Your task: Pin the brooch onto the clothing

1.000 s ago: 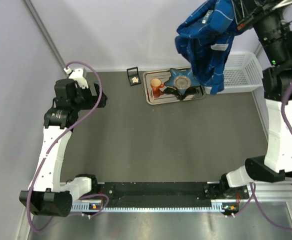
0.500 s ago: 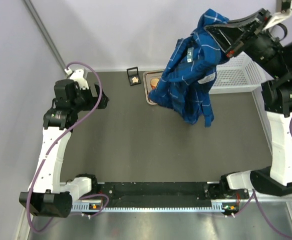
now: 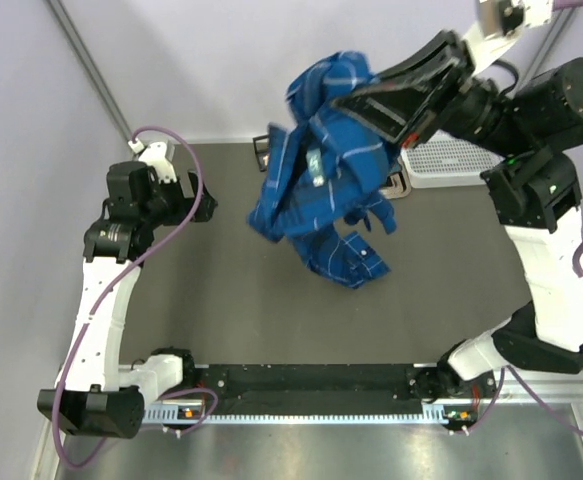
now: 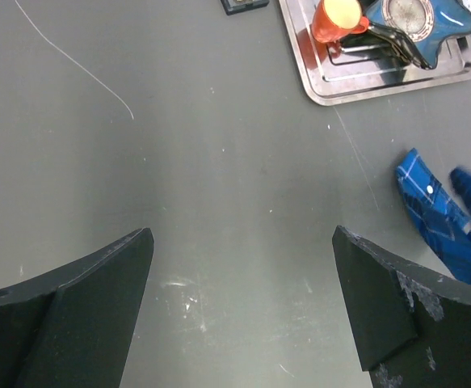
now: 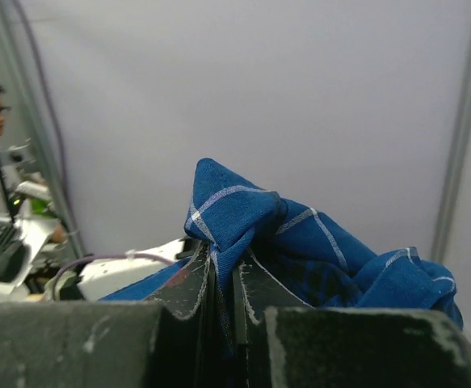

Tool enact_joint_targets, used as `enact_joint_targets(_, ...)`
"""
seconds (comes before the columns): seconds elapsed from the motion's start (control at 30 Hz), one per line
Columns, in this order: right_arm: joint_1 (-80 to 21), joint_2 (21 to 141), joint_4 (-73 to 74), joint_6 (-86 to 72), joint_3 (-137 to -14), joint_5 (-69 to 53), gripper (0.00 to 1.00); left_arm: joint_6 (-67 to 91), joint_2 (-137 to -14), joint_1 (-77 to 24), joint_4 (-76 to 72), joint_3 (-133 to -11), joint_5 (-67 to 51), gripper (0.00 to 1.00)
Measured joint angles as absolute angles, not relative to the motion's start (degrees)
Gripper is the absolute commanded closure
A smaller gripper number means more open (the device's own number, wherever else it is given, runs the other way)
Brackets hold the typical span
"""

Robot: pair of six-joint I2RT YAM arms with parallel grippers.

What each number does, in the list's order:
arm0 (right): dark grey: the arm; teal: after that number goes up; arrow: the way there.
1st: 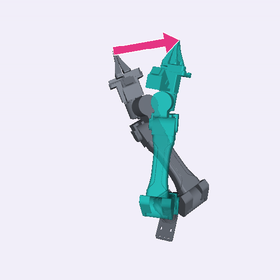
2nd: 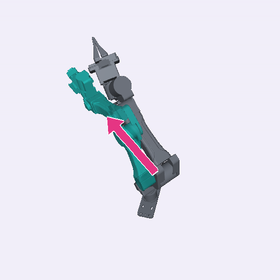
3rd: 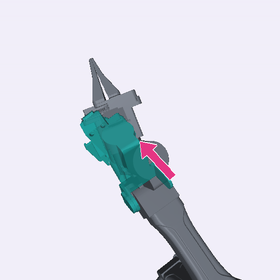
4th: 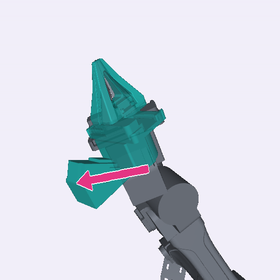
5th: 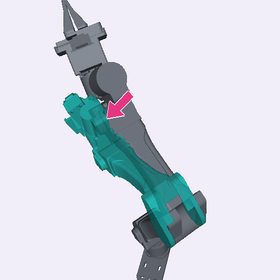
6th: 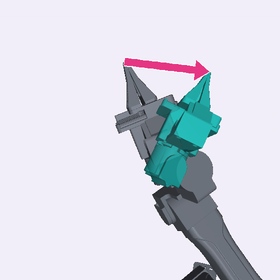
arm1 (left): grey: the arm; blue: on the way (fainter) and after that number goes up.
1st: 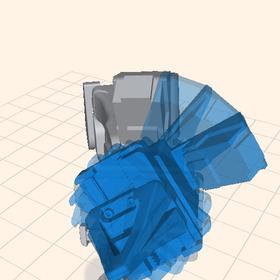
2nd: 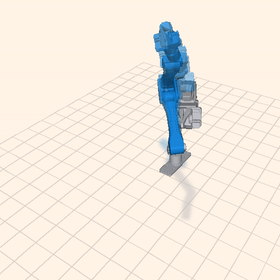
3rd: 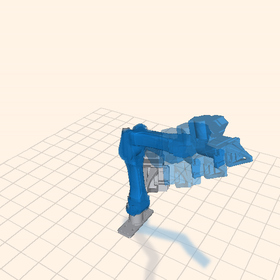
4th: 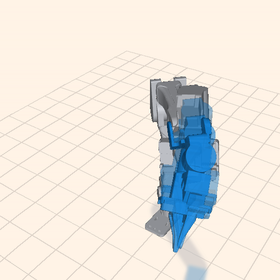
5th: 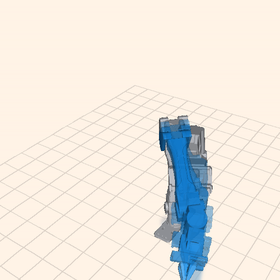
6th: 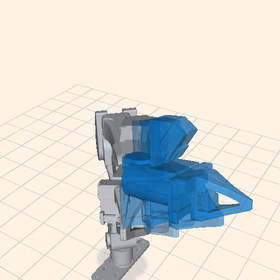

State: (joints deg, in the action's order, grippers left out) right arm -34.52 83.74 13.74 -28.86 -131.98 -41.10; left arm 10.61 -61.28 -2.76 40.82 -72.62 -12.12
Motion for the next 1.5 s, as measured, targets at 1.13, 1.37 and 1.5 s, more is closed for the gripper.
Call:
enact_joint_targets(1.13, -7.20, 91.15, 36.73, -6.92, -85.32, -52.82, 0.01, -16.95, -63.51, -4.49, 37.21, -54.04, -40.86, 0.08)
enact_joint_targets(1.37, -10.31, 76.88, 40.77, -6.94, -61.34, -52.45, 0.05, -21.56, -76.14, -15.84, 33.41, -54.83, -37.89, 0.17)
enact_joint_targets(1.5, -13.45, 76.64, 37.28, -12.32, -50.63, -53.54, 0.18, -23.09, -80.07, -20.38, 33.82, -55.05, -37.47, 0.22)
